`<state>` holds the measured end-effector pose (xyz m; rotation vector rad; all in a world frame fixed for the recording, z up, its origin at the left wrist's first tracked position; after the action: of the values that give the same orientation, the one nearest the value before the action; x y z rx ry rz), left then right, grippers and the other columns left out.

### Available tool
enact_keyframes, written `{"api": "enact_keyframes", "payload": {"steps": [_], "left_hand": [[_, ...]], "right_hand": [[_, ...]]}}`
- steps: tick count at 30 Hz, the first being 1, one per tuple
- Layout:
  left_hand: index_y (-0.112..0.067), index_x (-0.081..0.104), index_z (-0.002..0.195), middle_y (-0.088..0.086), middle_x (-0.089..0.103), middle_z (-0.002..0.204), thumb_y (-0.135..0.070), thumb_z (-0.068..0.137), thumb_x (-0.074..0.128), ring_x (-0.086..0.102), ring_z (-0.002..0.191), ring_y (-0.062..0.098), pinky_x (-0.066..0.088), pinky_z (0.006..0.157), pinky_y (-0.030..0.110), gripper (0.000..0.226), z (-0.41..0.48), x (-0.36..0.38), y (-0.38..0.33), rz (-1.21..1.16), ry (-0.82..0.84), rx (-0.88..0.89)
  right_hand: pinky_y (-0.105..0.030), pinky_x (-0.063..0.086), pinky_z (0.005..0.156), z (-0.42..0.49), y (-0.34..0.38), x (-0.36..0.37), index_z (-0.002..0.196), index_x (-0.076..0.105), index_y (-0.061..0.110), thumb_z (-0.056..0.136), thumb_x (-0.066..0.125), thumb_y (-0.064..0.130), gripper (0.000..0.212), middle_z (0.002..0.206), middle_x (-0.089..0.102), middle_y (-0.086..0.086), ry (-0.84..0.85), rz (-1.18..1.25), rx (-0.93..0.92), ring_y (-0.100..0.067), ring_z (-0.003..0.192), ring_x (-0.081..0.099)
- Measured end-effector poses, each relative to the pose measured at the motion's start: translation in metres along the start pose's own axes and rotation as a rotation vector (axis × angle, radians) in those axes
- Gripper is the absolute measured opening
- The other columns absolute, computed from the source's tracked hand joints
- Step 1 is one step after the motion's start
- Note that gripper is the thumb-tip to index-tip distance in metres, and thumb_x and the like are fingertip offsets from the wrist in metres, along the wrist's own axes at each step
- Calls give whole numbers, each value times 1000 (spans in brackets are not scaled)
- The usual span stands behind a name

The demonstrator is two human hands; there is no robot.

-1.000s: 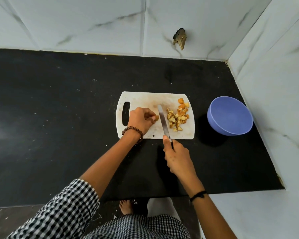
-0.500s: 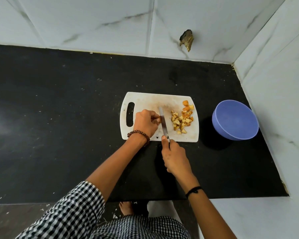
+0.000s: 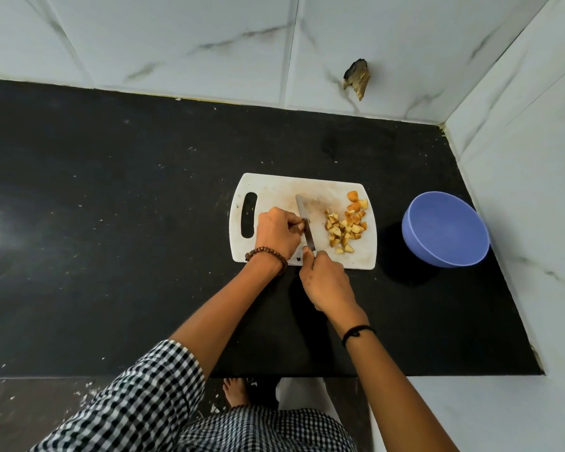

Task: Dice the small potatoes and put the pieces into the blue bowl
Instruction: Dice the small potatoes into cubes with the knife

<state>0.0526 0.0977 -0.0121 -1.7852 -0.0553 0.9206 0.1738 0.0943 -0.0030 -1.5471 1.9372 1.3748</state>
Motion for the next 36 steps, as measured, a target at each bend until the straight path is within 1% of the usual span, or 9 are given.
{"api": "enact_keyframes", "payload": {"steps": [10, 16, 19, 22, 25, 28, 32, 34, 36], "left_hand": [[-3, 73, 102, 9, 72, 98, -6, 86, 67, 66, 88, 14, 53, 85, 21, 17, 1, 1, -1, -18, -21, -29], [-3, 74, 101, 9, 73, 97, -6, 86, 67, 66, 88, 14, 48, 79, 16, 16, 0, 2, 0, 3, -25, -25], [-4, 74, 101, 8, 72, 100, -6, 87, 66, 66, 91, 15, 45, 80, 15, 17, 0, 2, 0, 26, -10, -15], [-5, 73, 102, 8, 72, 101, -6, 87, 66, 66, 92, 16, 44, 79, 15, 17, 1, 2, -1, 41, -3, -17], [-5, 74, 101, 8, 72, 100, -7, 86, 67, 66, 92, 16, 48, 80, 17, 17, 2, 1, -1, 54, 13, -16], [-5, 73, 101, 8, 72, 101, -6, 86, 66, 66, 94, 17, 51, 85, 21, 17, 2, -2, -1, 43, 40, -6], [-4, 73, 101, 9, 72, 101, 3, 87, 60, 66, 97, 19, 54, 90, 30, 21, 2, -5, 4, -8, 112, -22], [-5, 72, 103, 10, 71, 103, 4, 86, 58, 68, 93, 19, 58, 82, 31, 24, 1, -6, 7, -80, 156, -78], [-6, 69, 107, 10, 70, 101, 4, 87, 58, 68, 85, 17, 58, 69, 24, 25, 0, -7, 9, -116, 175, -122]], "right_hand": [[-47, 53, 86, -7, -5, -1, 108, 51, 15, 106, 22, 54, 48, 106, 59, -7, 31, -91, 8, -27, 99, 61], [-48, 52, 89, -21, -14, 0, 119, 50, 13, 106, 22, 52, 50, 116, 59, -11, 16, -132, 12, -30, 105, 60], [-44, 49, 86, -30, -23, 1, 115, 50, 13, 107, 22, 51, 47, 114, 58, -10, 13, -134, 14, -30, 106, 59], [-46, 52, 88, -38, -33, 1, 109, 50, 16, 106, 23, 52, 45, 109, 60, -7, 15, -129, 3, -26, 100, 61], [-47, 53, 89, -42, -40, -1, 111, 51, 19, 105, 23, 55, 46, 107, 60, -5, 28, -124, 24, -25, 99, 62], [-47, 54, 89, -46, -48, -4, 109, 54, 21, 104, 24, 57, 47, 103, 61, -3, 20, -90, 28, -23, 97, 63], [-41, 54, 81, -50, -56, -8, 103, 57, 23, 103, 27, 59, 48, 97, 62, -3, -37, 30, 4, -19, 90, 63], [-42, 55, 83, -49, -58, -10, 102, 57, 23, 102, 27, 60, 48, 99, 63, -5, -66, 69, -2, -20, 91, 64], [-40, 55, 79, -48, -58, -10, 103, 58, 21, 102, 28, 60, 49, 99, 64, -6, -73, 81, -22, -20, 89, 64]]}}
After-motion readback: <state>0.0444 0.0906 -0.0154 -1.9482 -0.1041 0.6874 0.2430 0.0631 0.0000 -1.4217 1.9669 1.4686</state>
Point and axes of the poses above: each hand's wrist, its own z-axis towards the middle knuckle, its own x-axis out of the palm, y = z × x, the point moved 1 cm from there along z, towards the middle knuckle
